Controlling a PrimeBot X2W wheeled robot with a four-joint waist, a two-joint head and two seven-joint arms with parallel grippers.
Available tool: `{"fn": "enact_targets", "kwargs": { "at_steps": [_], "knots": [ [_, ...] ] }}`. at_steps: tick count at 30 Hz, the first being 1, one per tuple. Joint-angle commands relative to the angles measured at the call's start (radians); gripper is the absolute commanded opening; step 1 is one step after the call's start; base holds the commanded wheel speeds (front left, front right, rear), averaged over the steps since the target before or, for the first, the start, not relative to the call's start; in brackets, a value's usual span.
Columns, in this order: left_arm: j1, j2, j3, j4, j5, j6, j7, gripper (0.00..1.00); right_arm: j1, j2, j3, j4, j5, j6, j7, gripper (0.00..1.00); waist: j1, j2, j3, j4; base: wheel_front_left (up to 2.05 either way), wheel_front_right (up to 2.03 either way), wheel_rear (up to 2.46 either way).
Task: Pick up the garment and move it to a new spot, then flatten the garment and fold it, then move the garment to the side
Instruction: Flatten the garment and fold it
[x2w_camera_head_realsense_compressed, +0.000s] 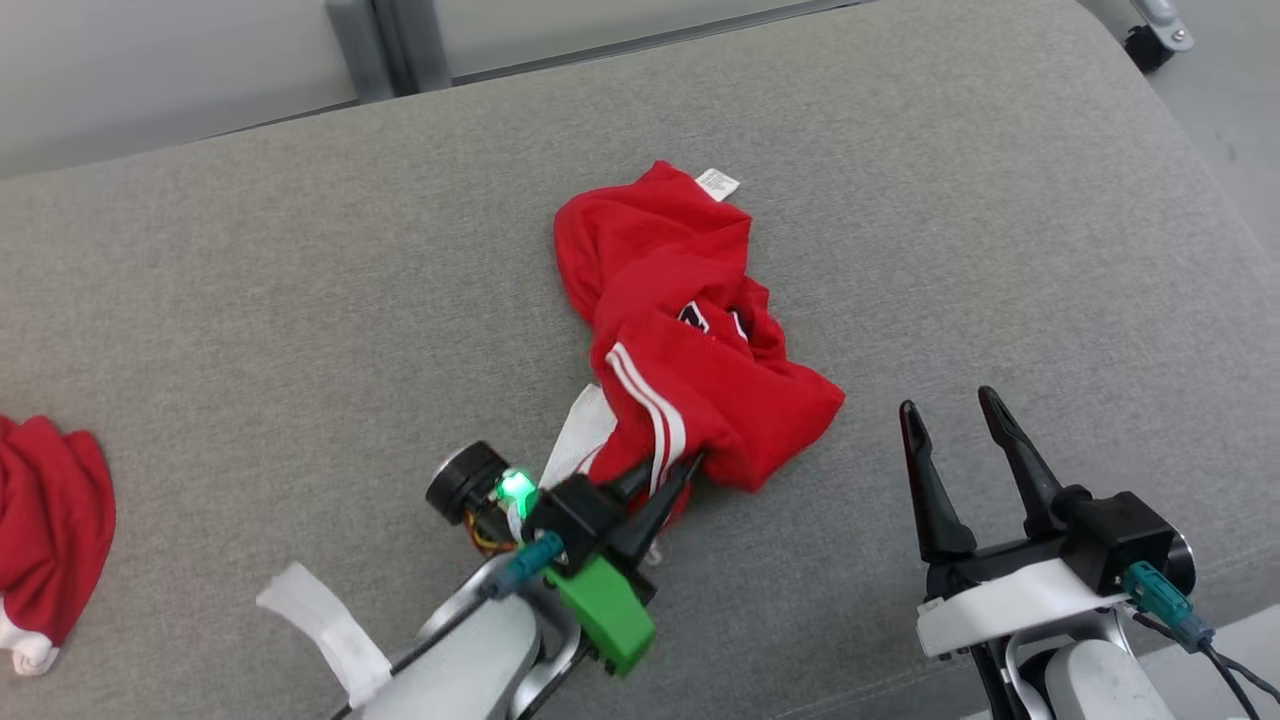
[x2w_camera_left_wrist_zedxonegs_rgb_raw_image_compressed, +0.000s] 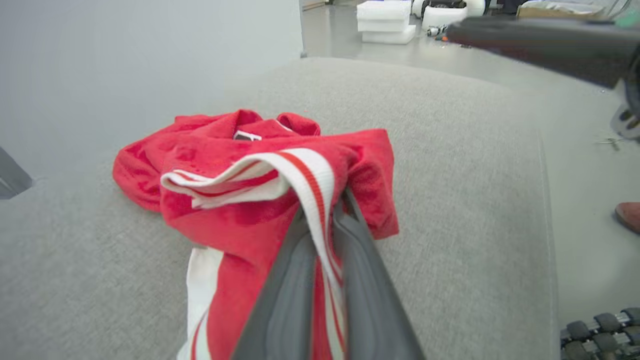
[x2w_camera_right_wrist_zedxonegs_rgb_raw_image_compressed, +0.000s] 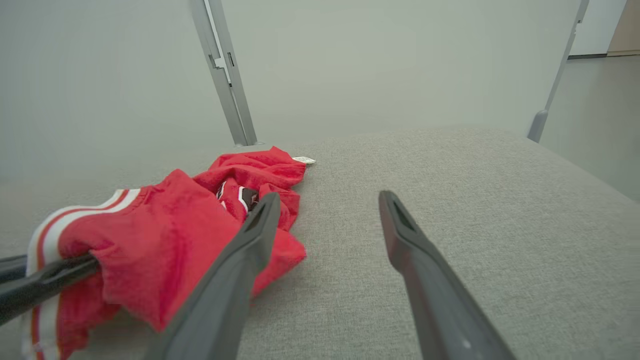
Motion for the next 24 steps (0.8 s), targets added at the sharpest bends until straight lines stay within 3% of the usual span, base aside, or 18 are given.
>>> {"fn": "enact_targets", "kwargs": {
  "at_steps": [1, 8, 12, 16, 21, 24],
  "knots": [
    [-0.037, -0.002, -0.009, -0.027, -0.067, -0.003, -0.001, 0.0, -0.004, -0.001, -0.003, -0.001, 0.006, -0.002, 0.0, 1.0, 0.0, 0.0, -0.01, -0.031, 0.0, 0.0, 0.0],
    [-0.272, -0.028, -0.072, -0.124, -0.509, -0.003, 0.041, 0.0, -0.005, -0.001, -0.021, 0.004, 0.042, -0.002, 0.0, 1.0, 0.0, 0.0, -0.035, -0.112, 0.0, 0.0, 0.0],
    [-0.44, -0.056, -0.009, -0.14, -0.717, -0.003, 0.144, 0.0, 0.013, -0.001, -0.02, 0.011, 0.06, -0.002, 0.0, 1.0, 0.0, 0.0, -0.054, -0.157, 0.0, 0.0, 0.0],
    [-0.618, -0.093, 0.074, -0.113, -0.823, 0.006, 0.205, 0.0, 0.032, -0.001, -0.024, 0.015, 0.066, -0.002, 0.0, 1.0, 0.0, 0.0, -0.073, -0.189, 0.0, 0.0, 0.0],
    [-0.742, -0.111, 0.145, -0.061, -0.914, 0.102, 0.188, 0.0, 0.049, -0.001, -0.03, 0.016, 0.067, -0.002, 0.0, 1.0, 0.0, 0.0, -0.09, -0.195, 0.0, 0.0, 0.0],
    [-0.717, -0.113, 0.136, -0.012, -0.938, 0.159, 0.168, 0.0, 0.044, 0.0, -0.038, 0.013, 0.07, -0.002, 0.0, 1.0, 0.0, 0.0, -0.09, -0.181, 0.0, 0.0, 0.0]
  ]
}}
